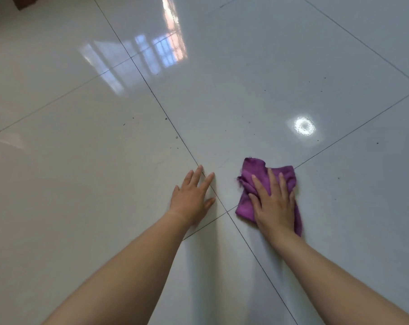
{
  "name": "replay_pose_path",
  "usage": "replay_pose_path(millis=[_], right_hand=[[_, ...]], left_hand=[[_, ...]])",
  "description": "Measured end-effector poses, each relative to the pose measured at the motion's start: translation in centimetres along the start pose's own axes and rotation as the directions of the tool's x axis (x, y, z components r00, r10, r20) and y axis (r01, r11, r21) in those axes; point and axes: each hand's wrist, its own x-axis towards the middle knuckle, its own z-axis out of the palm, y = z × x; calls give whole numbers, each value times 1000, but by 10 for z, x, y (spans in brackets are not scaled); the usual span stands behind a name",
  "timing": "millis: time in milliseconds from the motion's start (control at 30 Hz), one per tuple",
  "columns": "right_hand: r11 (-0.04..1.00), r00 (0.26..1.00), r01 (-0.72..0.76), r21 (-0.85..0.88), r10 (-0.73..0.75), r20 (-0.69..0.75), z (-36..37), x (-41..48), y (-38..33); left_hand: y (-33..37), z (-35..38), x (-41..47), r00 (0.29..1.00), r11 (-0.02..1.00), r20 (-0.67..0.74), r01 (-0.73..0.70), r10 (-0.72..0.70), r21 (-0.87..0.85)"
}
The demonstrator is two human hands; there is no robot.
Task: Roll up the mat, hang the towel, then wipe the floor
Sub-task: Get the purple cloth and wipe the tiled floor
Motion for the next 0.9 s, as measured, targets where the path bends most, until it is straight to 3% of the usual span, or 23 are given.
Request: replay_pose_path(millis=[100, 167, 333, 533, 733, 900], right_hand=[[986, 983, 168, -4, -167, 70, 6, -5, -9], [976, 972, 205, 68, -211, 101, 6, -1, -10], [976, 994, 111, 188, -114, 3, 4, 36, -9], [961, 990, 143, 237, -136, -46, 4, 80, -19], [998, 991, 66, 23, -63, -114, 1, 118, -23], [998, 976, 42, 53, -30, -218, 0, 163, -23]], left_hand=[[-9, 2, -6, 999, 999, -13, 37, -37, -22], [-16, 3, -10, 999, 999, -14, 51, -51, -17], [-27, 2, -8, 998, 999, -32, 49, -49, 1], [-23, -12, 27, 997, 1000, -76, 22, -21, 18], [-14, -38, 92, 990, 997, -139, -23, 33, 67], [-3, -71, 162, 977, 998, -209, -31, 42, 53]])
